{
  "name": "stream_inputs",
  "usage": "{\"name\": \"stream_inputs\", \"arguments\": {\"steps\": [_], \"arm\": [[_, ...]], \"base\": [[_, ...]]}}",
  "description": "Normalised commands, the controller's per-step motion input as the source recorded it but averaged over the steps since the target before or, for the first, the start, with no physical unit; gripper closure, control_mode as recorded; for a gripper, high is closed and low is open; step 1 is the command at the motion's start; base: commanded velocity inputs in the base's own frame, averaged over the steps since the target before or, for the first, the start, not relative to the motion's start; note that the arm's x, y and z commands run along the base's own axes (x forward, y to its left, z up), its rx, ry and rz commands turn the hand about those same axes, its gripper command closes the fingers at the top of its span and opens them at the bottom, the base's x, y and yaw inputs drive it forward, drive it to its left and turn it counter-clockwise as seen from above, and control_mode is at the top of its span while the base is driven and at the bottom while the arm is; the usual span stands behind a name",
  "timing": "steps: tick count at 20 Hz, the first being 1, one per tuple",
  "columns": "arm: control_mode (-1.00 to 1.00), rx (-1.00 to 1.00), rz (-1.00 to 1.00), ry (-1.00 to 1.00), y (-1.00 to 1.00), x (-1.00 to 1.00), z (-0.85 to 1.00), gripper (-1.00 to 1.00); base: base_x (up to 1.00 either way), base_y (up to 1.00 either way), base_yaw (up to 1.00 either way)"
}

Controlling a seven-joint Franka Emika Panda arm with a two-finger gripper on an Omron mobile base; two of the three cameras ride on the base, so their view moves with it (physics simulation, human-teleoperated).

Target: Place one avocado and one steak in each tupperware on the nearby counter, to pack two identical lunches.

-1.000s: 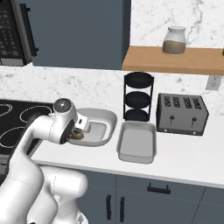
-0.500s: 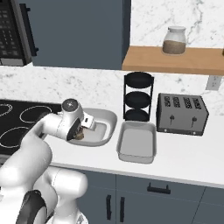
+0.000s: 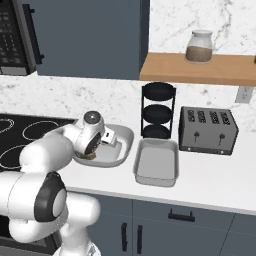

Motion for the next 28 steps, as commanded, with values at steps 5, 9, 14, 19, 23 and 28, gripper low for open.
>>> {"name": "stream_inputs", "arguments": {"steps": [5, 9, 14, 19, 23, 28], "arm": [[-1.00, 0.00, -0.02, 0.00, -0.07, 0.35, -0.37, -1.00], [-1.00, 0.04, 0.00, 0.00, -0.18, 0.22, -0.04, -1.00], [-1.00, 0.03, 0.00, 0.00, 0.03, 0.00, 0.44, -1.00], [-1.00, -0.03, 0.01, 0.01, 0.01, -0.64, 0.77, -1.00], [-1.00, -0.16, 0.02, 0.18, 0.03, -1.00, 0.90, -1.00], [-1.00, -0.14, 0.01, 0.13, 0.01, -1.00, 0.54, -1.00]], "base": [[0.00, 0.00, 0.00], [0.00, 0.00, 0.00], [0.00, 0.00, 0.00], [0.00, 0.00, 0.00], [0.00, 0.00, 0.00], [0.00, 0.00, 0.00]]}}
